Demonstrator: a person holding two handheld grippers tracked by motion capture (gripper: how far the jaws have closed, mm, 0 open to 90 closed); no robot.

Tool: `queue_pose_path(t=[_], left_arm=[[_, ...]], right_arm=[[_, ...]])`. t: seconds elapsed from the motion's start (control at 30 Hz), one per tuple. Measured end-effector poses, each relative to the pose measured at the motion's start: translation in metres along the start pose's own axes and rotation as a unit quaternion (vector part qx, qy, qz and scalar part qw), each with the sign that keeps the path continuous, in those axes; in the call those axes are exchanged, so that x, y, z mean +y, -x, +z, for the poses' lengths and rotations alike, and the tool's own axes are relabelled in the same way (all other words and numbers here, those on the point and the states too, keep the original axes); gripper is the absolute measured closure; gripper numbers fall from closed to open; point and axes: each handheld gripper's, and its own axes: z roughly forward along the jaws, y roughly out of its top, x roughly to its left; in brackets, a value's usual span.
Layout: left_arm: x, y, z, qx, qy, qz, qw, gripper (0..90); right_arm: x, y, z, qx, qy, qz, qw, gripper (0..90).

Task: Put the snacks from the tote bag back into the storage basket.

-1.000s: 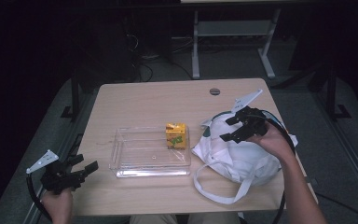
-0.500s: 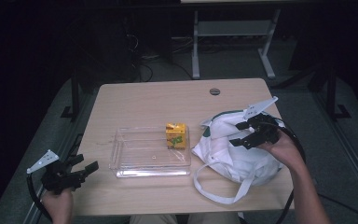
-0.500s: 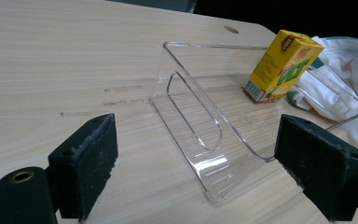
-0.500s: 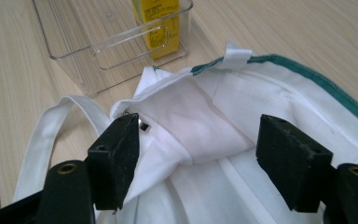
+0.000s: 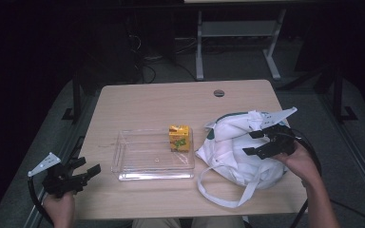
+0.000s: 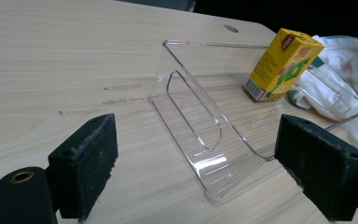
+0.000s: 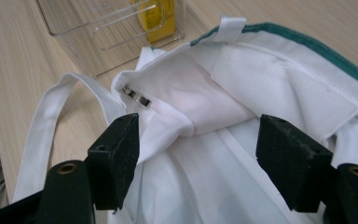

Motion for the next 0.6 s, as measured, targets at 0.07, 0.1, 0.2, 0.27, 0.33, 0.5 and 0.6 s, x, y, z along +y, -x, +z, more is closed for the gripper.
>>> queue_pose_path(t=[0.07, 0.1, 0.2, 0.27, 0.33, 0.5, 0.6], left_arm=[[0.000, 0.000, 0.000, 0.000, 0.000, 0.001, 1.0000, 12.7], [0.000, 0.000, 0.000, 0.000, 0.001, 0.000, 1.0000, 12.7], [0.000, 0.000, 0.000, 0.000, 0.000, 0.001, 1.0000, 12.7], [0.000, 0.001, 0.001, 0.000, 0.000, -0.001, 1.0000, 12.7], [0.000, 0.001, 0.001, 0.000, 0.001, 0.000, 1.0000, 12.7], [0.000, 0.001, 0.001, 0.000, -0.002, 0.002, 1.0000, 12.7], [0.000, 0.001, 0.001, 0.000, -0.002, 0.004, 1.0000, 12.7]], right_arm=[[-0.005, 0.000, 0.000, -0.001, 0.000, 0.003, 1.0000, 29.6], [-0.008, -0.001, 0.000, -0.001, 0.000, 0.006, 1.0000, 29.4], [-0.016, -0.002, 0.000, -0.003, 0.000, 0.008, 1.0000, 29.3], [-0.022, -0.002, 0.000, -0.001, 0.000, 0.014, 0.9999, 29.4], [-0.027, -0.002, 0.001, -0.003, 0.000, 0.016, 0.9999, 29.4], [-0.036, -0.004, 0.001, -0.002, 0.000, 0.025, 0.9997, 29.3], [-0.041, -0.005, 0.001, -0.004, 0.002, 0.027, 0.9996, 29.3]])
